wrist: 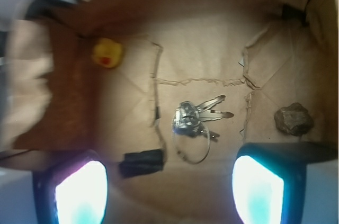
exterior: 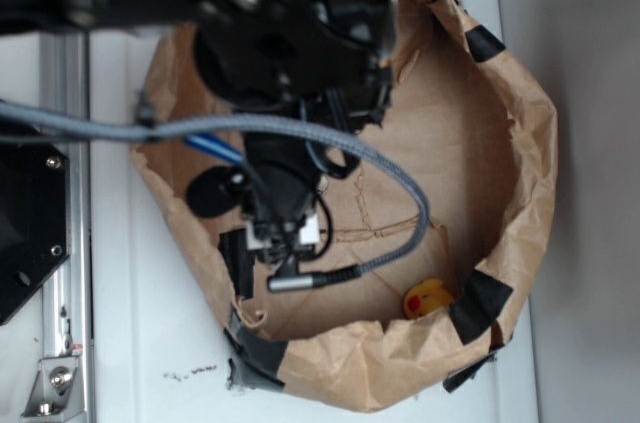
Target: Grab the silver keys.
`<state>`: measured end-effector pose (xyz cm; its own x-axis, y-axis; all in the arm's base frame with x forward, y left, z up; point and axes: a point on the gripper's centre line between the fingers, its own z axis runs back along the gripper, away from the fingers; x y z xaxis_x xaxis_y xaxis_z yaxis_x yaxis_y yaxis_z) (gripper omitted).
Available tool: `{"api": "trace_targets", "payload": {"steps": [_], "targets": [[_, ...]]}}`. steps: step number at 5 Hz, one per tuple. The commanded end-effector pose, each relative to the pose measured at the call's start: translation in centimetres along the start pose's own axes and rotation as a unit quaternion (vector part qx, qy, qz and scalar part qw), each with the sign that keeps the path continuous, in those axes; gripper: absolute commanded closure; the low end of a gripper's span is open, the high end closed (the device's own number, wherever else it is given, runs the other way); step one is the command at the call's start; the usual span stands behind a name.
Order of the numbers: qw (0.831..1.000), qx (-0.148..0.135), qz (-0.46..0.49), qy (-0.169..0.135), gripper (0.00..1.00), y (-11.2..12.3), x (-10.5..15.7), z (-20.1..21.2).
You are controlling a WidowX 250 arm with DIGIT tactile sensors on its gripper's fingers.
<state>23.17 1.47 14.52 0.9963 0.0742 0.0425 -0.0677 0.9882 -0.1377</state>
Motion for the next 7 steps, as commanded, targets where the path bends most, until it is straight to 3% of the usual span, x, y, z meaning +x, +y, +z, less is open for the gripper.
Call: {"api": "trace_targets", "payload": {"steps": [1, 6, 7], "targets": [[1.000, 0.016, -0.012, -0.017, 0.00, 2.5, -1.0, -4.5], [0.999, 0.024, -0.003, -0.022, 0.00, 3.0, -0.8, -4.9], [1.000, 0.024, -0.003, -0.014, 0.00, 4.5, -0.1, -7.2]]}}
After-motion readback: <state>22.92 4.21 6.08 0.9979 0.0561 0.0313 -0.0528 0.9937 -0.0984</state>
